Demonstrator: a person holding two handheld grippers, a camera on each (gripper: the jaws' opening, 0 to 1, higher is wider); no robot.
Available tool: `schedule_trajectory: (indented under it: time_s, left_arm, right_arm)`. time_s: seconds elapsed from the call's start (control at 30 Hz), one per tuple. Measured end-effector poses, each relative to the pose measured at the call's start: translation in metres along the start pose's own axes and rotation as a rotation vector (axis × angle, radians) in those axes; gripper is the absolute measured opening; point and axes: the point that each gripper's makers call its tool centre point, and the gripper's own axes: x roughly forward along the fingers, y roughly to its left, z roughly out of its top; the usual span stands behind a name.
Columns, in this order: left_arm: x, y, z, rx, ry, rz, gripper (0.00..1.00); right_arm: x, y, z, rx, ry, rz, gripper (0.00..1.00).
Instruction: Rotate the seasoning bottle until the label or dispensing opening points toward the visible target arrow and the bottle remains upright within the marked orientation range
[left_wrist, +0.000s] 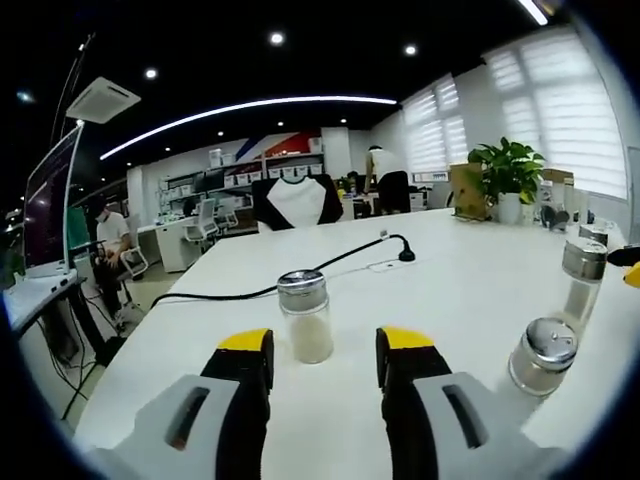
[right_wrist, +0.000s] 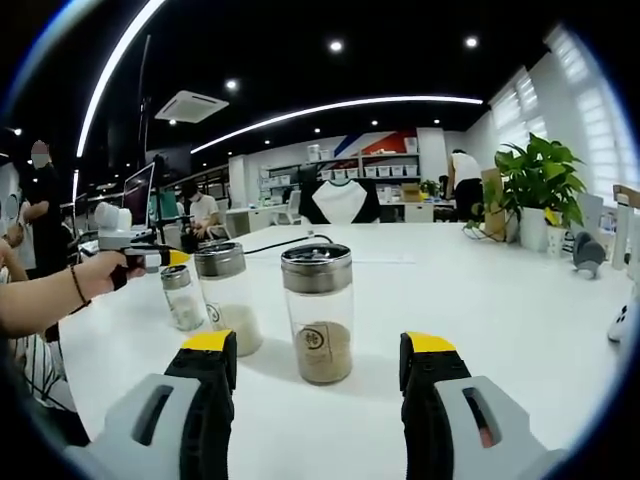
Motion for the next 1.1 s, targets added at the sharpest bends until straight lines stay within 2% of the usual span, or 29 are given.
schedule_trajectory:
  time_s: [0.3,0.53,1.1]
  left_arm:
    - [0.025,0.005,-0.001,-0.004,0.013,0.005,0.45]
    - [0.045,0.012,-0.008,-0.059,0.038,0.017,0.46]
    - [0.072,0.014,-0.018,-0.082,0.085,0.024,0.47]
  right_arm:
    - [0.0,0.0,-0.001,-0.002,0.002,-0.001,0.67]
    - [-0.001,0.0,-0.002,-0.003,0.002,-0.006,0.67]
    - [-0.006,-0.004,0.002,-0.006,-0.004,-0.016,0.66]
